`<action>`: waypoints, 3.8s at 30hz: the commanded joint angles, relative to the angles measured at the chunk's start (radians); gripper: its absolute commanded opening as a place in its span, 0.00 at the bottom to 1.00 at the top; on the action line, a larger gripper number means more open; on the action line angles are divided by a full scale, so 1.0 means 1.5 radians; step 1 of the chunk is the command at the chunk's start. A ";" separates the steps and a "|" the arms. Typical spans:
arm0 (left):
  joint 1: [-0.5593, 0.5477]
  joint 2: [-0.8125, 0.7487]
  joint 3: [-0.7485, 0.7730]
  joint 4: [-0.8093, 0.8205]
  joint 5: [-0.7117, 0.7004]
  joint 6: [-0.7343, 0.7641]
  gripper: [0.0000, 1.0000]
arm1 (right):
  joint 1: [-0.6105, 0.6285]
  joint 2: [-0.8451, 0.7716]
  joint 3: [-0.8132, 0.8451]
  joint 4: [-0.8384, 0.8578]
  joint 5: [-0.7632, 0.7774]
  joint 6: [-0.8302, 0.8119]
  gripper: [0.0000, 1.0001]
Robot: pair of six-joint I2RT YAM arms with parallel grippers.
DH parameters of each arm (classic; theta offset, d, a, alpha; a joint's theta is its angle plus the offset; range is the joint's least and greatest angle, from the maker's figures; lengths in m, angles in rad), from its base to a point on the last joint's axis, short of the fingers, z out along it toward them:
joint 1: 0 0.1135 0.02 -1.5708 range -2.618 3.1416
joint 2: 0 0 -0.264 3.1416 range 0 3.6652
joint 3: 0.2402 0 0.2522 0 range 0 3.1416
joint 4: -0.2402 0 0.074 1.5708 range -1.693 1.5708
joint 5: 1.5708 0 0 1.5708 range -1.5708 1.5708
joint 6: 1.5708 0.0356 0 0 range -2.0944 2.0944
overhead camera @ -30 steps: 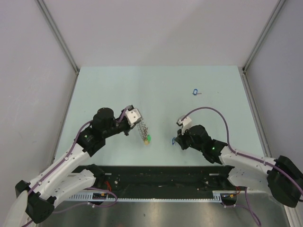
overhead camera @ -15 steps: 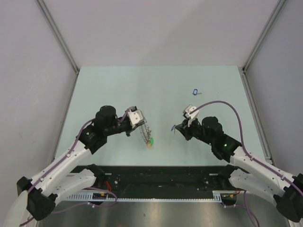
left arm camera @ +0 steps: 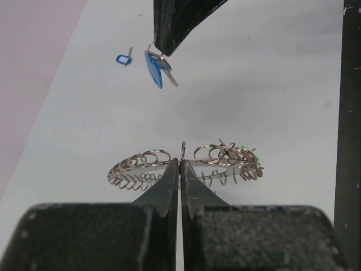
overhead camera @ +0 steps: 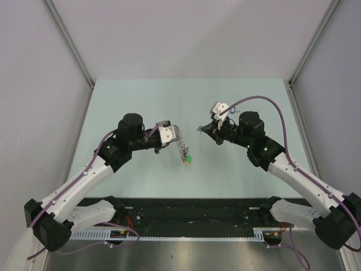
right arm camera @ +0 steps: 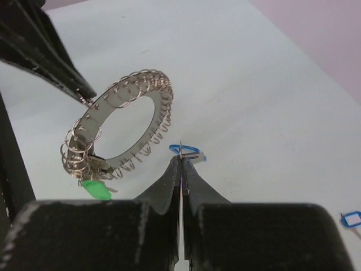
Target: Put the keys on the keyring
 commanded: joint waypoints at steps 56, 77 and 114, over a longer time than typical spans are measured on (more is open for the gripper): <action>-0.042 0.011 -0.073 0.090 0.053 0.019 0.00 | 0.124 -0.015 -0.100 0.047 -0.035 -0.137 0.00; -0.048 0.030 -0.060 0.077 0.066 0.019 0.00 | 0.142 0.002 -0.095 0.042 -0.026 -0.149 0.00; -0.051 0.036 -0.053 0.063 0.071 0.026 0.00 | 0.170 0.009 -0.094 0.039 0.045 -0.165 0.00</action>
